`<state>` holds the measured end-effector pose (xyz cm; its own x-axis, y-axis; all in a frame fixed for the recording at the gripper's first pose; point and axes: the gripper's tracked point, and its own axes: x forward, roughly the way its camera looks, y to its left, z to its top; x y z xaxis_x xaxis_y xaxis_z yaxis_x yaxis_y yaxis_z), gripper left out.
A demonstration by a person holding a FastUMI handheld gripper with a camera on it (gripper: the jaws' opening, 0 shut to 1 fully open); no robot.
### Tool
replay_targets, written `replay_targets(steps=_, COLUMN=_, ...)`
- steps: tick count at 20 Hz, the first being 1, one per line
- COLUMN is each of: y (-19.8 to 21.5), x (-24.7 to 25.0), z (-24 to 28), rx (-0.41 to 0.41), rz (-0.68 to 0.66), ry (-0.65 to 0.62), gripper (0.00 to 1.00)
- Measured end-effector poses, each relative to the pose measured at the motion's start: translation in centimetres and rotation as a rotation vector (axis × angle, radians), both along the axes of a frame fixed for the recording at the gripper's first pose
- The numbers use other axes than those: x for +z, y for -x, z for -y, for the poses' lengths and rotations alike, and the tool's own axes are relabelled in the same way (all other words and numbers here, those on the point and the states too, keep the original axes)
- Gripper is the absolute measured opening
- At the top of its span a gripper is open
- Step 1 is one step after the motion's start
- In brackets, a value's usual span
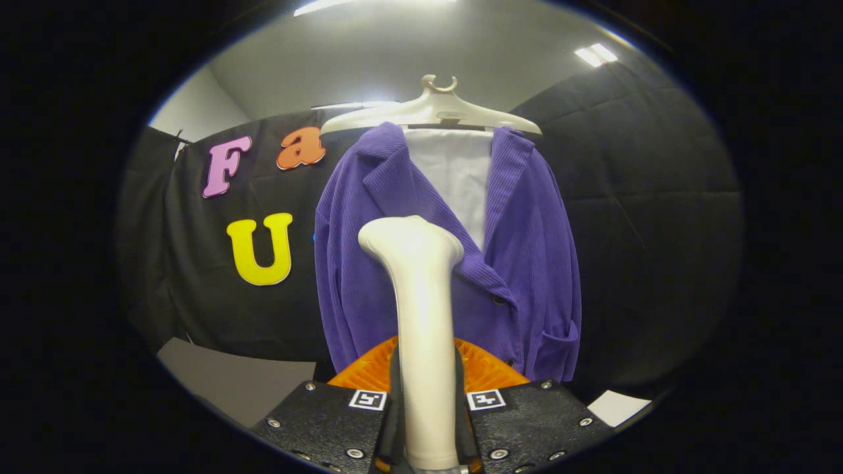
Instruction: Iron the clothes twice with a garment steamer, once on the left side and once on the right side.
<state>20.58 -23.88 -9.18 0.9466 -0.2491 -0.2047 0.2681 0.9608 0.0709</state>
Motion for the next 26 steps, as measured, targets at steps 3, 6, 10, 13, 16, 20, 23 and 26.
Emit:
replay_targets(steps=3, y=1.2, x=-2.5, z=0.1, rx=-0.020, rz=-0.038, ry=0.016, gripper=0.30)
replay_targets(steps=6, y=2.4, x=-6.2, z=-0.5, rx=-0.011, rz=-0.099, ry=0.010, gripper=0.30)
replay_targets(steps=10, y=3.9, x=-11.4, z=-1.1, rx=0.015, rz=-0.191, ry=0.020, gripper=0.30)
replay_targets(steps=13, y=4.9, x=-14.2, z=-1.4, rx=0.028, rz=-0.234, ry=0.032, gripper=0.30)
replay_targets(steps=16, y=5.2, x=-15.5, z=-1.4, rx=0.029, rz=-0.248, ry=0.029, gripper=0.30)
replay_targets(steps=20, y=6.1, x=-17.5, z=-1.4, rx=0.023, rz=-0.281, ry=0.026, gripper=0.30)
replay_targets(steps=23, y=6.6, x=-18.7, z=-1.6, rx=0.015, rz=-0.299, ry=0.011, gripper=0.30)
replay_targets(steps=26, y=7.1, x=-20.2, z=-1.7, rx=0.012, rz=-0.335, ry=0.012, gripper=0.30)
